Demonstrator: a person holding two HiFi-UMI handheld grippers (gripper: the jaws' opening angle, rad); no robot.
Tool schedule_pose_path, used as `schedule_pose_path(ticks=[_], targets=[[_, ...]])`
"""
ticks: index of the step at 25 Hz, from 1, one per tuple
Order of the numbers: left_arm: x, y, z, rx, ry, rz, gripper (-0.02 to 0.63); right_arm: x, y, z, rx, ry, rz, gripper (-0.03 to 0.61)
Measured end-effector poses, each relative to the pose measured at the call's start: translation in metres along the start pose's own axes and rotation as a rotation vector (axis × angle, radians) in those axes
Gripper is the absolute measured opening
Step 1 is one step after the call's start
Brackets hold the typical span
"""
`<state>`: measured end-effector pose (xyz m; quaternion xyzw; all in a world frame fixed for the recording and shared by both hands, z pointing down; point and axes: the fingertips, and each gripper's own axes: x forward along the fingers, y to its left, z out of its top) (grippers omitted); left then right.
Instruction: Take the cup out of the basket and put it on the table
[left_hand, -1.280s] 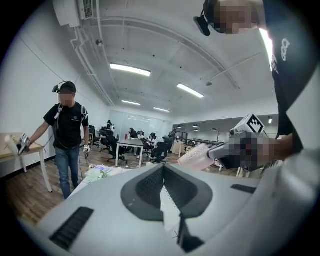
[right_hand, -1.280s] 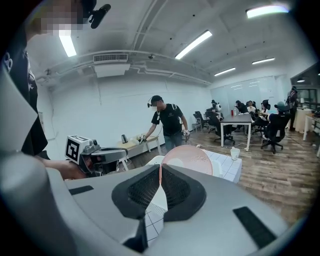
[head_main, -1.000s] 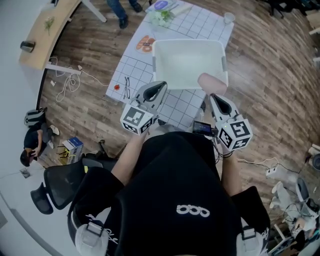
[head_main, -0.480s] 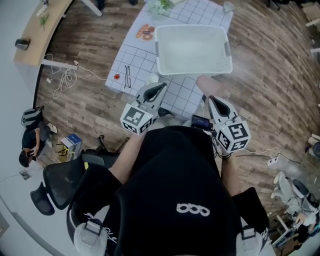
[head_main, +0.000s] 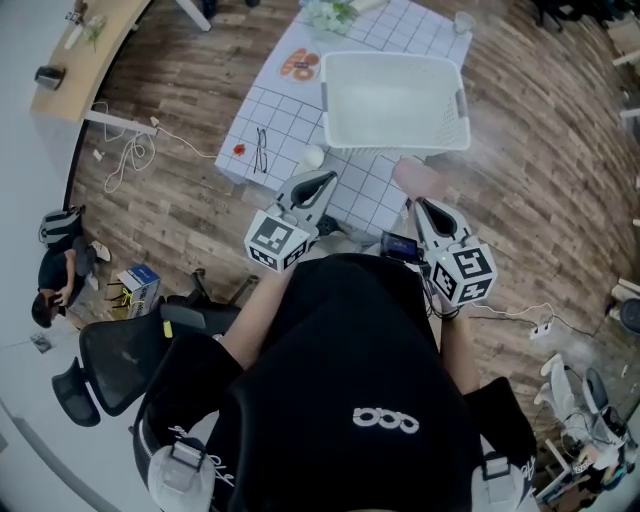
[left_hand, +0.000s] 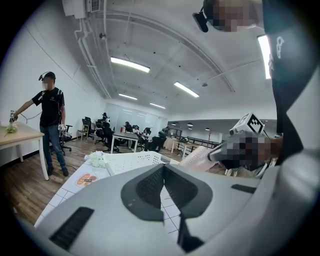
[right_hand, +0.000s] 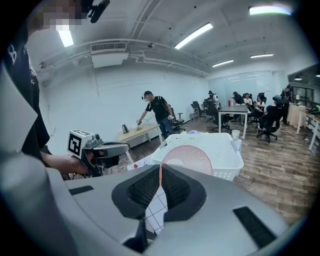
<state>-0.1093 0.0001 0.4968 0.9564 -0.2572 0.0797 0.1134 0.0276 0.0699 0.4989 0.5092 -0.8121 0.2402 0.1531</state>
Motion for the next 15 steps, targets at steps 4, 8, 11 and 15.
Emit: schedule_pose_path(ticks=[4, 8, 11, 15], targets=[[-0.0048, 0.0029, -0.0013, -0.007, 0.000, 0.014, 0.009, 0.0038, 0.0022, -0.0015, -0.001, 0.011, 0.005, 0.031], [-0.0067, 0.0040, -0.0013, -0.007, -0.005, 0.019, 0.009, 0.0072, 0.0041, -0.0022, -0.004, 0.014, 0.009, 0.031], [-0.0072, 0.0049, 0.0003, -0.007, -0.009, 0.018, 0.009, 0.0082, 0.0047, -0.0008, -0.006, 0.012, 0.008, 0.031], [-0.0085, 0.0045, 0.0028, -0.005, -0.012, 0.015, 0.009, 0.0078, 0.0054, -0.0002, -0.005, 0.013, 0.003, 0.031]])
